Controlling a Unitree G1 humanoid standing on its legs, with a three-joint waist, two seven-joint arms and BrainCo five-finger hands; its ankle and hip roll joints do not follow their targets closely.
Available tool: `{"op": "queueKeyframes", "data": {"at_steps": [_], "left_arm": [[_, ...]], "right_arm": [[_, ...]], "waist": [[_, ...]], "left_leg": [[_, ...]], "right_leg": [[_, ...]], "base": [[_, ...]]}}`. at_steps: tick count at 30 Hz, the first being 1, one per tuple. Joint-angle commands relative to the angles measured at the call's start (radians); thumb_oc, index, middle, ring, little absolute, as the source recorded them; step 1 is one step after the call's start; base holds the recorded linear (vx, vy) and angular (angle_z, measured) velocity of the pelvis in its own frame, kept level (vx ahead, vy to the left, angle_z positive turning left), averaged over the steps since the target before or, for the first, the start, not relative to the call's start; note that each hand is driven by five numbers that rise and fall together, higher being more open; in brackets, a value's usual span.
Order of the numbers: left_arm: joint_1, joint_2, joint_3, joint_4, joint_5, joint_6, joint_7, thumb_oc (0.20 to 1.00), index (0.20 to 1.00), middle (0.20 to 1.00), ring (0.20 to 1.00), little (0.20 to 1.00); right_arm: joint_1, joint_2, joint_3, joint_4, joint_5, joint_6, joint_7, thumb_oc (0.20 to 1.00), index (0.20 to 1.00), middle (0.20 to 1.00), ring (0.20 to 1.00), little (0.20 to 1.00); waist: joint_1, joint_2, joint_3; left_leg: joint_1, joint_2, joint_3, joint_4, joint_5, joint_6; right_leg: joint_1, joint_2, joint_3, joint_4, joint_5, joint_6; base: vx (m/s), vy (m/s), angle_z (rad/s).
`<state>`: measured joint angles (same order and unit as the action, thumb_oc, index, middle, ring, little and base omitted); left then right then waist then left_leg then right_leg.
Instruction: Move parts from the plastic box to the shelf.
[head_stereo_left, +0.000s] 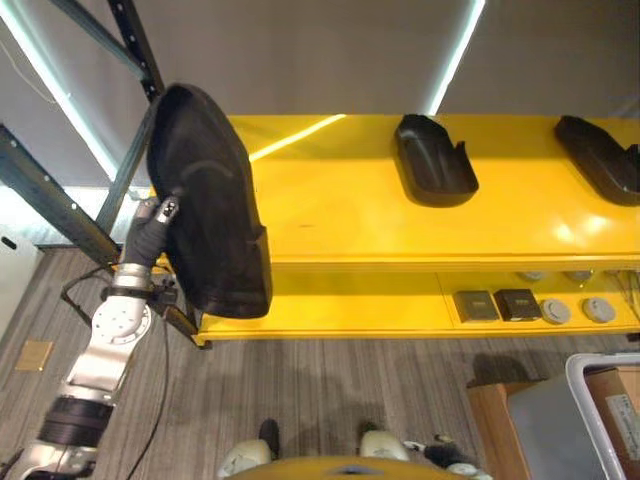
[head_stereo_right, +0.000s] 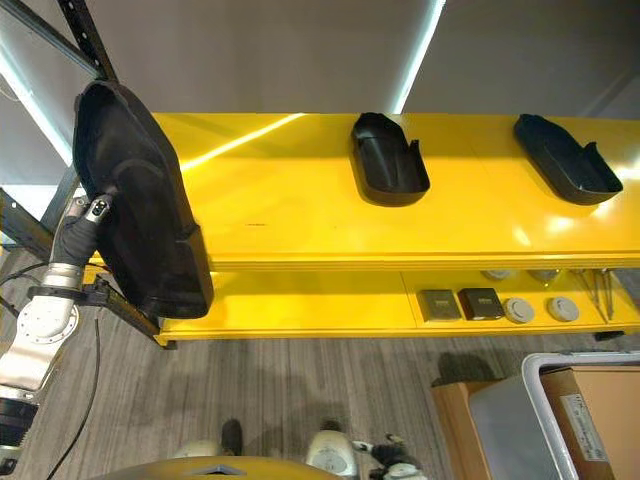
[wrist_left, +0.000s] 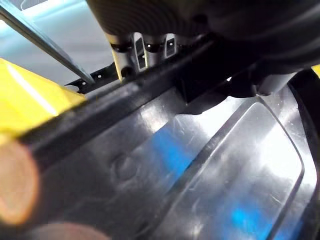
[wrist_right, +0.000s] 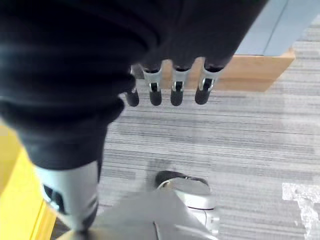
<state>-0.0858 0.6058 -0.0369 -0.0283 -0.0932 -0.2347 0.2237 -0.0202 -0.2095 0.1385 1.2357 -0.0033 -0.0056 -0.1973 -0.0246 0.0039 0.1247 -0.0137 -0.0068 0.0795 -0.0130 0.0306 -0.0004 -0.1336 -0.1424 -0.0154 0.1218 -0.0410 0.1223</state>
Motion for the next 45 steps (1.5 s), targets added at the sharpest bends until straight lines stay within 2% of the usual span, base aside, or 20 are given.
{"op": "queueKeyframes", "data": {"at_steps": [1,2,3,6,9,14,16,18,21,22,23,24,28,29,30,45], "left_arm": [[-0.047,-0.015,0.076,-0.147,0.023,-0.047,0.06,0.2,0.2,0.2,0.2,0.2],[-0.048,-0.019,0.074,-0.139,0.018,-0.046,0.06,0.2,0.2,0.2,0.2,0.2],[-0.039,-0.026,0.083,-0.121,0.01,-0.04,0.062,0.2,0.2,0.2,0.2,0.2],[-0.065,-0.03,0.079,-0.089,-0.018,-0.03,0.062,0.2,0.2,0.2,0.2,0.2],[-0.13,0.001,0.069,-0.032,-0.041,-0.007,0.048,0.2,0.2,0.2,0.2,0.2],[-0.232,0.065,0.041,0.108,-0.171,-0.001,0.003,0.2,0.2,0.2,0.2,0.2],[-0.409,0.185,-0.021,0.341,-0.269,0.021,0.001,0.2,0.2,0.2,0.2,0.2],[-0.452,0.205,-0.042,0.39,-0.304,0.019,0.0,0.2,0.2,0.2,0.2,0.2],[-0.585,0.274,-0.129,0.538,-0.484,0.027,-0.07,0.2,0.2,0.2,0.2,0.2],[-0.709,0.315,-0.229,0.679,-0.535,0.055,-0.109,0.2,0.2,0.2,0.2,0.2],[-0.719,0.315,-0.237,0.685,-0.537,0.054,-0.111,0.2,0.2,0.2,0.2,0.2],[-0.807,0.344,-0.316,0.764,-0.528,0.076,-0.147,0.2,0.2,0.2,0.2,0.2],[-1.005,0.358,-0.465,0.953,-0.523,0.12,-0.22,0.2,0.2,0.2,0.2,0.2],[-1.096,0.366,-0.553,1.038,-0.45,0.145,-0.258,0.2,0.2,0.2,0.2,0.2],[-1.133,0.367,-0.579,1.057,-0.422,0.144,-0.264,0.2,0.2,0.2,0.2,0.2],[-1.247,0.365,-0.695,1.173,-0.259,0.158,-0.278,0.2,0.2,0.2,0.2,0.2]], "right_arm": [[-0.021,0.036,0.068,0.044,0.009,-0.02,0.022,1.0,1.0,1.0,1.0,1.0],[-0.017,0.034,0.087,0.043,-0.002,-0.019,0.032,1.0,1.0,1.0,1.0,1.0],[-0.001,0.025,0.111,0.042,-0.037,-0.017,0.045,1.0,1.0,1.0,1.0,1.0],[0.008,0.001,0.1,0.032,-0.031,-0.019,0.048,1.0,1.0,1.0,1.0,1.0],[0.009,-0.014,0.016,0.062,0.065,-0.019,0.036,1.0,1.0,1.0,1.0,1.0],[0.004,-0.027,0.021,0.068,0.055,-0.009,0.066,1.0,1.0,1.0,1.0,1.0],[-0.005,-0.037,0.069,0.035,0.041,-0.011,0.088,1.0,1.0,1.0,1.0,1.0],[-0.008,-0.036,0.072,0.034,0.044,-0.011,0.09,1.0,1.0,1.0,1.0,1.0],[-0.019,-0.037,0.097,0.036,0.046,-0.004,0.102,1.0,1.0,1.0,1.0,1.0],[-0.036,-0.043,0.121,0.038,0.04,0.0,0.104,1.0,1.0,1.0,1.0,1.0],[-0.037,-0.04,0.118,0.038,0.04,0.0,0.104,1.0,1.0,1.0,1.0,1.0],[-0.051,-0.045,0.131,0.042,0.038,0.003,0.105,1.0,1.0,1.0,1.0,1.0],[-0.097,-0.046,0.155,0.058,0.064,0.008,0.114,1.0,1.0,1.0,1.0,1.0],[-0.123,-0.049,0.171,0.058,0.09,0.006,0.116,1.0,1.0,1.0,1.0,1.0],[-0.129,-0.042,0.172,0.056,0.112,0.001,0.121,1.0,1.0,1.0,1.0,1.0],[-0.172,-0.031,0.223,0.062,0.148,-0.013,0.136,1.0,1.0,1.0,1.0,1.0]], "waist": [[-0.01,-0.009,-0.001],[-0.012,-0.012,0.004],[-0.015,-0.013,-0.005],[-0.028,-0.007,-0.012],[-0.05,0.009,-0.015],[-0.067,0.021,-0.019],[-0.094,0.032,-0.007],[-0.097,0.032,-0.002],[-0.112,0.039,0.015],[-0.123,0.047,0.029],[-0.121,0.046,0.03],[-0.126,0.051,0.04],[-0.132,0.059,0.067],[-0.134,0.064,0.089],[-0.132,0.063,0.098],[-0.124,0.071,0.153]], "left_leg": [[-0.004,0.118,-0.086,0.056,-0.055,-0.088],[-0.012,0.118,-0.092,0.056,-0.047,-0.09],[-0.008,0.125,-0.097,0.032,-0.034,-0.098],[0.005,0.134,-0.094,-0.001,-0.015,-0.103],[0.003,0.145,-0.085,-0.047,0.012,-0.11],[0.011,0.157,-0.06,-0.072,0.02,-0.117],[-0.008,0.162,-0.042,-0.074,0.029,-0.121],[-0.013,0.163,-0.039,-0.074,0.031,-0.122],[-0.027,0.166,-0.033,-0.074,0.04,-0.125],[-0.04,0.167,-0.034,-0.074,0.045,-0.127],[-0.04,0.167,-0.034,-0.074,0.045,-0.127],[-0.053,0.167,-0.038,-0.074,0.051,-0.128],[-0.09,0.164,-0.046,-0.074,0.064,-0.132],[-0.116,0.163,-0.042,-0.074,0.072,-0.133],[-0.128,0.161,-0.04,-0.074,0.075,-0.134],[-0.206,0.16,-0.043,-0.074,0.1,-0.141]], "right_leg": [[0.076,-0.017,0.0,-0.12,0.089,0.025],[0.079,-0.008,0.012,-0.126,0.088,0.02],[0.095,-0.009,-0.014,-0.156,0.093,0.023],[0.105,-0.001,-0.015,-0.172,0.098,0.024],[0.098,0.001,-0.024,-0.2,0.106,0.03],[0.082,0.004,-0.011,-0.208,0.113,0.035],[0.046,0.006,0.009,-0.209,0.128,0.04],[0.039,0.007,0.012,-0.209,0.131,0.04],[0.021,0.007,0.018,-0.209,0.138,0.045],[0.004,0.006,0.019,-0.209,0.146,0.048],[0.004,0.006,0.019,-0.209,0.146,0.048],[-0.007,0.005,0.019,-0.209,0.15,0.051],[-0.045,0.0,0.018,-0.208,0.168,0.056],[-0.074,-0.003,0.023,-0.209,0.182,0.059],[-0.088,-0.003,0.028,-0.209,0.189,0.061],[-0.16,-0.01,0.031,-0.209,0.214,0.063]], "base": [[0.03,-0.073,0.04],[0.07,-0.099,0.12],[0.06,-0.078,0.24],[0.09,-0.057,0.15],[0.04,-0.032,0.09],[0.05,-0.007,-0.01],[-0.03,0.003,-0.24],[-0.02,0.004,-0.29],[-0.03,0.007,-0.14],[-0.04,0.009,-0.1],[-0.07,0.016,-0.08],[-0.06,0.016,-0.01],[-0.07,0.009,0.03],[-0.07,0.004,0.0],[-0.06,0.004,-0.02],[-0.01,-0.002,-0.01]]}}
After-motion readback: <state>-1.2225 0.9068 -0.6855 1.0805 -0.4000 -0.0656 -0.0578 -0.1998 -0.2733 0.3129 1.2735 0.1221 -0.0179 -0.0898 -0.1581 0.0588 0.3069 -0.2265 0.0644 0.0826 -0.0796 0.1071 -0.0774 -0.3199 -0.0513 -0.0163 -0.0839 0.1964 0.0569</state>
